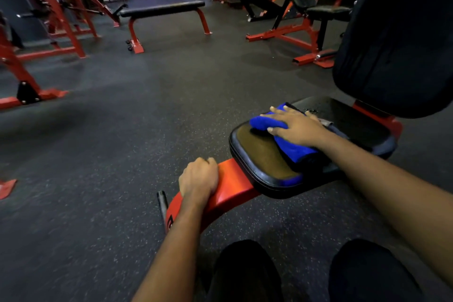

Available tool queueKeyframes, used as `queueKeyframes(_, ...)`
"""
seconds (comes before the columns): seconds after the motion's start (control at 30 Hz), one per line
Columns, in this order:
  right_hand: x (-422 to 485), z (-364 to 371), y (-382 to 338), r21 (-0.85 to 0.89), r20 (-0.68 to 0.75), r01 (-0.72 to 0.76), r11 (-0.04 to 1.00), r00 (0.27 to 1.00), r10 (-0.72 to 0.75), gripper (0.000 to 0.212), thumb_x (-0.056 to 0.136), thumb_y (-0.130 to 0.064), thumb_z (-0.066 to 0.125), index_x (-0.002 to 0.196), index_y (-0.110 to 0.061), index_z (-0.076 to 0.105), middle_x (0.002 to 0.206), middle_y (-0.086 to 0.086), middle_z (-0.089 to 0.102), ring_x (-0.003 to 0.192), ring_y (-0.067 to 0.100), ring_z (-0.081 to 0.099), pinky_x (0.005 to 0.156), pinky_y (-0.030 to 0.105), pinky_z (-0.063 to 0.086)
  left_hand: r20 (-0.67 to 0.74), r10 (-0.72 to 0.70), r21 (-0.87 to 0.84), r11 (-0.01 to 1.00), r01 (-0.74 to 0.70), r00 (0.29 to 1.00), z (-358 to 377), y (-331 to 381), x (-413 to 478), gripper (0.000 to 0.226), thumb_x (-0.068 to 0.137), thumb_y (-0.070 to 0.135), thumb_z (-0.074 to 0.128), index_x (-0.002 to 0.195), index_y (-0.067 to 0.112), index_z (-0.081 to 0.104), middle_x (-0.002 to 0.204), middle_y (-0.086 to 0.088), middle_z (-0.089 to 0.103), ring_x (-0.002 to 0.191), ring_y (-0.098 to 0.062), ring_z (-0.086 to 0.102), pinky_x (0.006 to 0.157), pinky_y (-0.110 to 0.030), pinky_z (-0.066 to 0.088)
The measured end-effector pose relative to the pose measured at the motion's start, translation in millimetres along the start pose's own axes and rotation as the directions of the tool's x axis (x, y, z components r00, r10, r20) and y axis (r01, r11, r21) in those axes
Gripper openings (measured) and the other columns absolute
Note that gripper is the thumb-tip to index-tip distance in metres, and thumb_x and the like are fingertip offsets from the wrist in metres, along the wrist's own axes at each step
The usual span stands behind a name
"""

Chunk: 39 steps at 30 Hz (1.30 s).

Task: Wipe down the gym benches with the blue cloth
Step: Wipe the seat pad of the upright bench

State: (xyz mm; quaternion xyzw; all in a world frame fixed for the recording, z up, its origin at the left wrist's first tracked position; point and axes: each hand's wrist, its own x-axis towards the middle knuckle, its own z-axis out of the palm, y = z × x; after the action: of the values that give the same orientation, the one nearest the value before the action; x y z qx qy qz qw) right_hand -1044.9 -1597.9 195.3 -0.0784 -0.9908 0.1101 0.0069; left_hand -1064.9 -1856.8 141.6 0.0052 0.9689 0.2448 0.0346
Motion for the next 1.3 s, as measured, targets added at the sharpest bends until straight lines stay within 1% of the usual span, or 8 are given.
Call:
queueKeyframes(0.13, 38.9, -0.9, -13.2, 0.016, -0.036, -0.216, 0.976, 0.976, 0.216, 0.051, 0.098, -0.057, 0.040, 0.147, -0.043, 0.036, 0.163, -0.016, 0.017, 0.152, 0.019, 0.009, 0.116, 0.062, 0.008, -0.001, 0.002, 0.003, 1.000, -0.002, 1.000, -0.4, 0.7, 0.0, 0.048, 0.098, 0.035, 0.031, 0.117, 0.003, 0.062, 0.123, -0.020, 0.062, 0.112, -0.036, 0.058, 0.092, -0.041, 0.042)
queueKeyframes(0.33, 33.0, -1.2, 10.6, 0.046, -0.020, 0.018, 0.999, 1.000, -0.017, 0.049, 0.097, -0.053, 0.049, 0.144, -0.042, 0.042, 0.158, -0.017, 0.029, 0.149, 0.014, 0.020, 0.119, 0.054, 0.015, 0.001, 0.003, 0.015, 1.000, -0.003, 1.000, 1.6, -0.9, 1.5, 0.047, 0.099, 0.035, 0.030, 0.115, 0.004, 0.062, 0.122, -0.019, 0.063, 0.110, -0.035, 0.059, 0.091, -0.041, 0.042)
queueKeyframes(0.47, 65.8, -5.1, -1.4, -0.032, -0.037, -0.211, 0.977, 0.977, 0.209, 0.042, 0.095, -0.056, 0.044, 0.131, -0.035, 0.054, 0.148, -0.009, 0.046, 0.143, 0.021, 0.032, 0.115, 0.057, 0.017, 0.002, 0.009, 0.000, 1.000, -0.009, 1.000, 3.2, -1.0, 4.4, 0.047, 0.098, 0.036, 0.030, 0.113, 0.005, 0.062, 0.120, -0.018, 0.064, 0.109, -0.035, 0.059, 0.092, -0.041, 0.043)
queueKeyframes(0.7, -4.8, 8.9, -7.2, 0.111, -0.020, 0.273, 0.956, 0.962, -0.273, 0.051, 0.096, -0.052, 0.049, 0.146, -0.044, 0.039, 0.157, -0.023, 0.026, 0.149, 0.007, 0.018, 0.119, 0.059, 0.011, -0.004, 0.008, 0.004, 1.000, -0.008, 1.000, 5.2, -2.8, 6.0, 0.048, 0.097, 0.035, 0.030, 0.112, 0.004, 0.063, 0.121, -0.020, 0.063, 0.110, -0.037, 0.059, 0.091, -0.041, 0.043)
queueKeyframes(0.87, 3.1, -2.7, -10.7, 0.003, -0.015, -0.010, 1.000, 1.000, 0.010, 0.051, 0.097, -0.057, 0.044, 0.147, -0.048, 0.034, 0.161, -0.023, 0.017, 0.151, 0.010, 0.012, 0.115, 0.065, 0.008, -0.027, -0.004, -0.037, 0.999, 0.003, 1.000, 1.7, 0.1, 0.6, 0.047, 0.098, 0.033, 0.031, 0.113, 0.002, 0.062, 0.123, -0.022, 0.062, 0.113, -0.038, 0.058, 0.092, -0.041, 0.042)
queueKeyframes(1.07, -87.5, 10.6, -6.1, 0.057, -0.123, 0.138, 0.989, 0.984, -0.130, 0.047, 0.097, -0.053, 0.048, 0.142, -0.055, 0.036, 0.157, -0.029, 0.023, 0.148, 0.002, 0.015, 0.119, 0.053, 0.009, -0.151, 0.010, -0.073, 0.997, -0.022, 0.988, 1.5, 3.6, -7.5, 0.048, 0.101, 0.034, 0.033, 0.112, 0.001, 0.066, 0.116, -0.028, 0.063, 0.108, -0.043, 0.059, 0.090, -0.043, 0.046)
queueKeyframes(1.23, -85.7, 2.8, 32.6, 0.140, -0.255, -0.226, 0.964, 0.933, 0.255, 0.044, 0.096, -0.049, 0.048, 0.140, -0.048, 0.044, 0.157, -0.021, 0.030, 0.148, 0.008, 0.020, 0.118, 0.055, 0.012, -0.239, 0.141, -0.266, 0.942, -0.205, 0.961, -3.5, 28.2, -2.3, 0.034, 0.101, 0.036, 0.036, 0.092, 0.012, 0.057, 0.097, -0.022, 0.065, 0.093, -0.041, 0.060, 0.083, -0.047, 0.050)
queueKeyframes(1.3, -88.8, 12.6, 22.4, 0.098, -0.341, -0.246, 0.964, 0.902, 0.265, 0.045, 0.095, -0.051, 0.047, 0.139, -0.046, 0.045, 0.156, -0.020, 0.033, 0.147, 0.010, 0.024, 0.117, 0.054, 0.012, -0.246, 0.212, -0.308, 0.908, -0.284, 0.946, -6.9, 48.3, 3.7, 0.030, 0.101, 0.035, 0.037, 0.080, 0.015, 0.047, 0.092, -0.022, 0.063, 0.089, -0.040, 0.059, 0.076, -0.044, 0.047)
